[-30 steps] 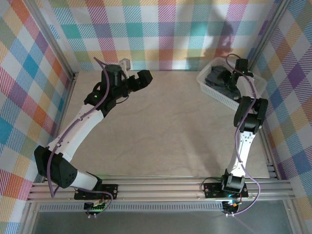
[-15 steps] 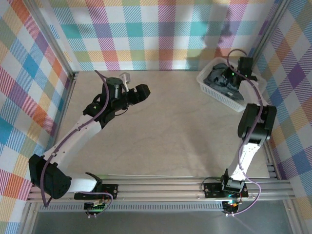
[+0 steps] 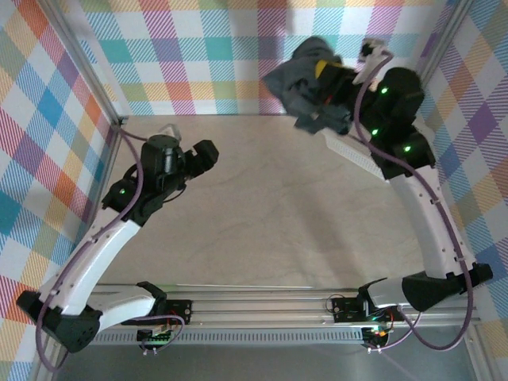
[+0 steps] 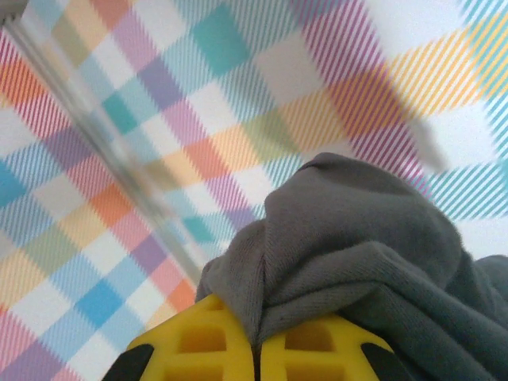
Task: Fold and stack the t-shirts
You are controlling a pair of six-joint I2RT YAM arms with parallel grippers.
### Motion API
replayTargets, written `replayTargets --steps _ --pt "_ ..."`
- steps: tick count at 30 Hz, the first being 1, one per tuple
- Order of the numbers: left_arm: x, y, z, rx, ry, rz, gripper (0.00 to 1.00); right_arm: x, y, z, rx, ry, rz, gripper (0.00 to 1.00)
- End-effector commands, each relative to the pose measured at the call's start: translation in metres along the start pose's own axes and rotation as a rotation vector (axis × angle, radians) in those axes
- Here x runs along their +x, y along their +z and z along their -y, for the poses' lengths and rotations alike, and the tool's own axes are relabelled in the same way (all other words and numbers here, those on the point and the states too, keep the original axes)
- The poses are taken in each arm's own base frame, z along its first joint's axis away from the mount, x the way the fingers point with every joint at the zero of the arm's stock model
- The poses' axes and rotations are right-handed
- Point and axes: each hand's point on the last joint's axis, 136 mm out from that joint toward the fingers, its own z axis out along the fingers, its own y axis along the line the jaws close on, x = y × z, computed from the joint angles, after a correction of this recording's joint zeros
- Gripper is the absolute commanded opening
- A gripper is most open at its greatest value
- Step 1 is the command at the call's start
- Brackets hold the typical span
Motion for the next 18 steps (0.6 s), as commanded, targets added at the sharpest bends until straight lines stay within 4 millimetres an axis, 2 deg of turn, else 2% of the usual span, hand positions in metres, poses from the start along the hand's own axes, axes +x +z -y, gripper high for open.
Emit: replayTargets --steps 1,3,5,6,8,9,10,12,15,18 --pt "0.009 -0.019 -0.029 -0.11 -0.016 -0.009 0.84 0.126 0.025 0.03 0.085 0.095 -0.309 0.0" --pt "0.023 -0.019 -0.043 -0.141 -0.021 -0.047 0.84 0.196 0.029 0.021 0.057 0.124 -0.46 0.0" --pt "0.045 -0.017 -0.058 -0.162 -0.031 -0.099 0.84 0.274 0.029 0.009 0.024 0.151 -0.655 0.0" --pt "0.055 -0.015 -0.063 -0.164 -0.033 -0.126 0.83 0.306 0.027 0.003 0.004 0.171 -0.743 0.01" --pt "0.077 -0.011 -0.074 -0.172 -0.031 -0.192 0.81 0.361 0.017 -0.011 -0.026 0.199 -0.903 0.17" --pt "0.085 -0.011 -0.079 -0.181 -0.03 -0.218 0.81 0.375 0.012 -0.016 -0.038 0.206 -0.949 0.25" --pt "0.096 -0.01 -0.085 -0.193 -0.027 -0.256 0.81 0.383 0.006 -0.021 -0.05 0.22 -0.979 0.33" --pt "0.116 -0.008 -0.094 -0.21 -0.038 -0.326 0.79 0.382 -0.003 -0.019 -0.033 0.22 -0.975 0.4" --pt "0.155 -0.001 -0.106 -0.238 -0.085 -0.43 0.76 0.36 -0.013 0.011 0.083 0.164 -0.889 0.52" --pt "0.188 0.01 -0.109 -0.259 -0.151 -0.455 0.83 0.343 -0.015 0.052 0.167 0.208 -0.856 0.53"
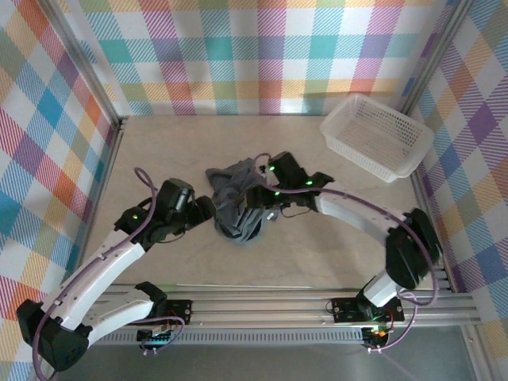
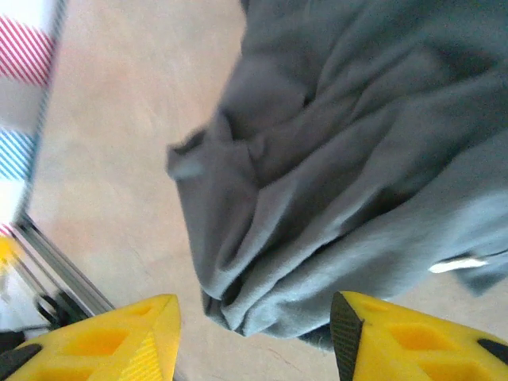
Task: Fold and stack the t-shirts
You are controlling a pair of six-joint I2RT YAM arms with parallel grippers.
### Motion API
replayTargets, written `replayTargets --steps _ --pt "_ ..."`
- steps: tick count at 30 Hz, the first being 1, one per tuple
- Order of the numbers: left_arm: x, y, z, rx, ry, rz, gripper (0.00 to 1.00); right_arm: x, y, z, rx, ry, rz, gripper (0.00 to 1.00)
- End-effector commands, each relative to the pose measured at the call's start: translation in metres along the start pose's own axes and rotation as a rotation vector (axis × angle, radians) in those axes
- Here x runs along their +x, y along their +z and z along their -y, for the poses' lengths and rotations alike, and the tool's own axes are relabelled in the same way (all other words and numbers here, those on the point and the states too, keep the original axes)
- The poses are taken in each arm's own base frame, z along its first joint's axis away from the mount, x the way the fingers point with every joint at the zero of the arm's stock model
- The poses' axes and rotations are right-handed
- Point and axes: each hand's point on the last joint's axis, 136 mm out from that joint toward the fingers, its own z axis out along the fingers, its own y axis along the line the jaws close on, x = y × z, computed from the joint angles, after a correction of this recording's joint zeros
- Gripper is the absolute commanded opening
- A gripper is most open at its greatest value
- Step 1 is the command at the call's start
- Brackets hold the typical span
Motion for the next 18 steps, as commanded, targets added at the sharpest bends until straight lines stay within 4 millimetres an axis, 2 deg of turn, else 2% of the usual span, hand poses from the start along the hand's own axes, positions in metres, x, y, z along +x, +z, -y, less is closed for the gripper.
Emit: replayTargets --steps 1,4,7,10,14,18 --pt "0.034 0.027 -0.002 -0.002 -0.131 -0.075 0.86 -0.033 -0.028 0.038 0.064 0.062 0.106 0.54" --pt "0.045 0.058 -0.003 0.031 -0.289 -0.084 0.91 -0.049 -0.022 0.065 0.094 0.071 0.096 0.57" --pt "0.037 0.072 -0.009 -0.005 -0.358 -0.028 0.95 -0.058 0.005 0.073 0.113 0.016 0.023 0.6" --pt "0.03 0.086 -0.003 0.01 -0.392 -0.013 0.91 -0.067 0.04 0.074 0.067 -0.012 -0.036 0.62" --pt "0.032 0.102 -0.009 -0.035 -0.439 -0.034 0.85 -0.082 0.081 0.068 -0.005 -0.052 -0.072 0.63" --pt "0.033 0.109 -0.01 -0.047 -0.453 -0.034 0.85 -0.089 0.119 0.061 -0.075 -0.05 -0.108 0.6"
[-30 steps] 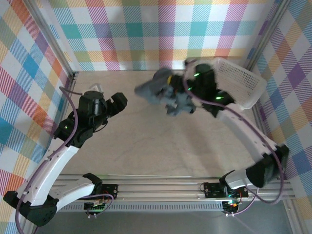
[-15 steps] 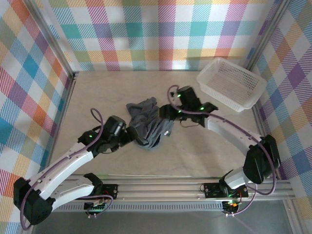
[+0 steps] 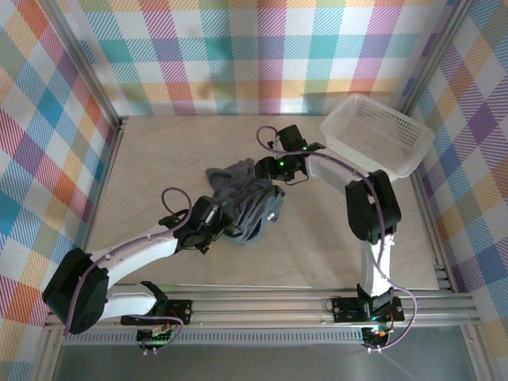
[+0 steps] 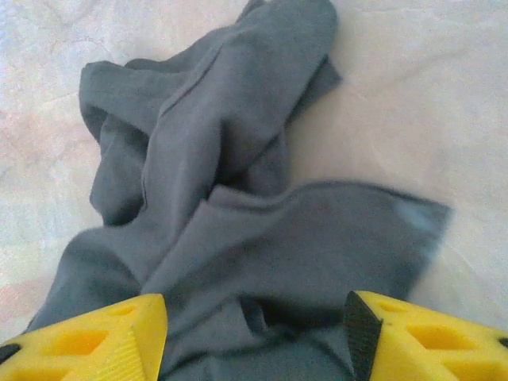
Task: Fold and stack the t-shirts
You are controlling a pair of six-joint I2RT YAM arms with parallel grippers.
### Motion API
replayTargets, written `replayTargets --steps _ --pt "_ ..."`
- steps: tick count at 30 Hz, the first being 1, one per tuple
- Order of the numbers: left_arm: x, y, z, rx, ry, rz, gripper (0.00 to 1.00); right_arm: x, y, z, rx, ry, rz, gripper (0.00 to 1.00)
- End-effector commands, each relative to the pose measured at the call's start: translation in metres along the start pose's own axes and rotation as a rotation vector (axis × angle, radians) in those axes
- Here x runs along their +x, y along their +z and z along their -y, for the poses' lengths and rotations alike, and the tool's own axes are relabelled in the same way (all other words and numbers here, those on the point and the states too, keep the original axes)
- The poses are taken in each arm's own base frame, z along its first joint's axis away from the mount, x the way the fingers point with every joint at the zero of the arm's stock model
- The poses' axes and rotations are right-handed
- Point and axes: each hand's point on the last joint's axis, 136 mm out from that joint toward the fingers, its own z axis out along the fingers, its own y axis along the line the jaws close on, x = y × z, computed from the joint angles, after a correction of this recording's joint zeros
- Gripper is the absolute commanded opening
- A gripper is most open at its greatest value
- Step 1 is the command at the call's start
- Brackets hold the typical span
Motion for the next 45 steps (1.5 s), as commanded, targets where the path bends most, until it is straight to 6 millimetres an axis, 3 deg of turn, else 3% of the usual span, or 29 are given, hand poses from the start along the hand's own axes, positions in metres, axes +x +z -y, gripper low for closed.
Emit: replayTargets --steps 1,6,9,12,14,17,22,27,31,34,35,36,37,40,42,45 --pt "-0.006 0.001 0.013 0.041 -0.046 0.023 0.85 -0.013 0.015 -0.028 -0.122 -0.063 -0.008 0.59" --pt "-0.007 0.01 0.026 0.041 -0.015 0.019 0.86 -0.017 0.043 -0.03 -0.176 -0.008 -0.049 0.46" --pt "-0.009 0.02 0.024 0.017 -0.018 0.026 0.8 -0.018 0.049 -0.019 -0.135 0.019 -0.054 0.31" --pt "-0.016 0.025 0.022 -0.008 -0.014 0.052 0.67 -0.019 0.042 -0.011 -0.103 0.028 -0.035 0.02" --pt "-0.024 0.025 0.022 -0.03 0.004 0.088 0.44 -0.023 0.027 -0.006 -0.07 0.034 0.006 0.0" --pt "-0.036 0.022 0.015 -0.087 0.029 0.13 0.0 -0.029 -0.008 -0.002 -0.033 0.057 0.101 0.0" --pt "-0.082 0.0 0.024 -0.114 0.112 0.212 0.0 -0.025 -0.088 -0.008 0.029 0.083 0.253 0.0" --pt "-0.151 -0.039 0.051 -0.126 0.187 0.288 0.0 0.016 -0.15 -0.014 0.073 0.161 0.311 0.0" --pt "-0.206 -0.061 0.092 -0.101 0.234 0.346 0.0 0.056 -0.169 -0.02 0.092 0.203 0.315 0.0" --pt "-0.234 -0.069 0.125 -0.113 0.287 0.377 0.0 0.067 -0.163 -0.013 0.117 0.231 0.302 0.0" --pt "-0.241 -0.073 0.134 -0.127 0.291 0.39 0.05 0.068 -0.159 -0.008 0.136 0.236 0.298 0.0" --pt "-0.244 -0.073 0.139 -0.134 0.296 0.391 0.21 0.067 -0.155 -0.002 0.159 0.238 0.295 0.0" --pt "-0.245 -0.073 0.143 -0.143 0.298 0.383 0.29 0.066 -0.151 0.002 0.175 0.236 0.293 0.0" --pt "-0.221 -0.072 0.146 -0.147 0.35 0.346 0.41 0.062 -0.137 0.02 0.228 0.256 0.267 0.0" --pt "-0.192 -0.074 0.131 -0.174 0.384 0.319 0.47 0.062 -0.131 0.033 0.261 0.274 0.25 0.0" --pt "-0.146 -0.078 0.083 -0.209 0.333 0.252 0.53 0.062 -0.129 0.053 0.31 0.299 0.236 0.0"
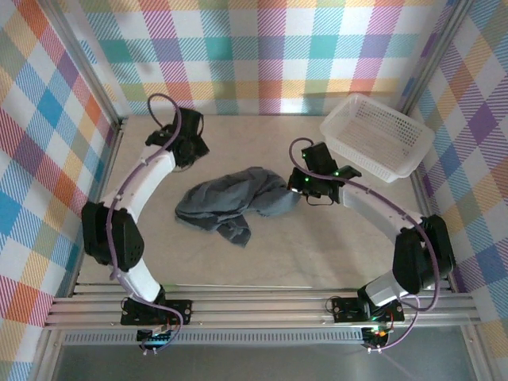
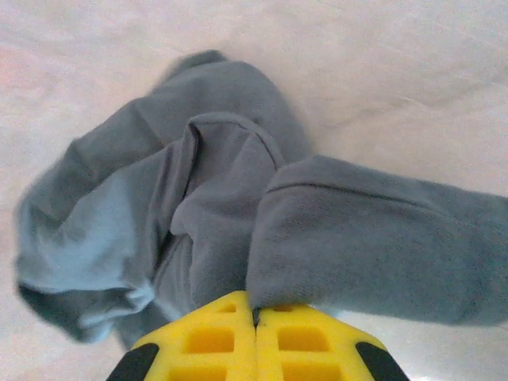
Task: Fold and stack the t-shirts
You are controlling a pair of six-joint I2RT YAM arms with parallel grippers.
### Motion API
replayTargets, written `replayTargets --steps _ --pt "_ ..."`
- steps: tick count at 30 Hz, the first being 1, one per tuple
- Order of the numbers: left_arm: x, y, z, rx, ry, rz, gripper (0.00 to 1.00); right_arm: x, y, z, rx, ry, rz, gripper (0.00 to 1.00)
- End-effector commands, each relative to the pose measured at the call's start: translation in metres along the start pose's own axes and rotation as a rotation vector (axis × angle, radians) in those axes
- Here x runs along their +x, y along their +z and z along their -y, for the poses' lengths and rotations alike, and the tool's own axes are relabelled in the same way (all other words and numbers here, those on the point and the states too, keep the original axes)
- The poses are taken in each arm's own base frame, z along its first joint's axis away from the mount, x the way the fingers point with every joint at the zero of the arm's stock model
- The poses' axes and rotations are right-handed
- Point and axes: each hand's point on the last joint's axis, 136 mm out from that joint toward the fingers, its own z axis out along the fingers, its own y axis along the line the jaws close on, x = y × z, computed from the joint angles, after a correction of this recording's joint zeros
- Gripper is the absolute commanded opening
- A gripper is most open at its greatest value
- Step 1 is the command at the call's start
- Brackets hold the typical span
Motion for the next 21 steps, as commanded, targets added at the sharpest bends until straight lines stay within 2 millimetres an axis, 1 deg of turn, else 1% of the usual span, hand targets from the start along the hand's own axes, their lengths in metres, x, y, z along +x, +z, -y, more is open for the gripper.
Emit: replayTargets --steps 1,2,3,5,7,8,9,11,14,16,18,19,21 --pt "0.06 -0.032 -0.044 -0.066 -0.019 -0.074 0.53 -0.006 -0.002 0.021 0.073 0.015 0.011 0.0" --pt "0.074 -0.036 -0.054 -0.047 -0.055 -0.089 0.53 -0.009 -0.002 0.027 0.085 0.023 0.016 0.0" --pt "0.094 -0.034 -0.069 -0.048 -0.089 -0.121 0.53 -0.012 -0.004 0.031 0.09 0.026 0.019 0.0" --pt "0.124 -0.032 -0.088 -0.035 -0.169 -0.175 0.53 -0.016 -0.004 0.036 0.096 0.031 0.015 0.0" --pt "0.158 -0.022 -0.094 0.007 -0.266 -0.263 0.53 -0.018 -0.004 0.035 0.093 0.017 0.0 0.0" --pt "0.172 -0.016 -0.094 0.031 -0.307 -0.298 0.54 -0.018 -0.004 0.035 0.096 0.012 -0.008 0.0" --pt "0.181 -0.011 -0.094 0.04 -0.324 -0.312 0.54 -0.017 -0.003 0.034 0.092 0.009 -0.014 0.0" --pt "0.185 -0.001 -0.092 0.048 -0.332 -0.302 0.56 -0.016 -0.003 0.032 0.074 0.006 -0.02 0.0" --pt "0.184 0.016 -0.088 0.027 -0.327 -0.294 0.58 -0.012 -0.004 0.032 0.063 0.011 -0.029 0.0" --pt "0.187 0.028 -0.09 -0.012 -0.313 -0.3 0.57 -0.01 -0.006 0.033 0.065 0.01 -0.028 0.0" --pt "0.195 0.039 -0.097 -0.059 -0.315 -0.316 0.55 -0.01 -0.008 0.034 0.068 0.006 -0.024 0.0" --pt "0.2 0.043 -0.1 -0.07 -0.325 -0.322 0.54 -0.01 -0.01 0.034 0.07 0.003 -0.023 0.0" --pt "0.205 0.05 -0.099 -0.051 -0.344 -0.324 0.53 -0.009 -0.011 0.034 0.068 -0.002 -0.025 0.0"
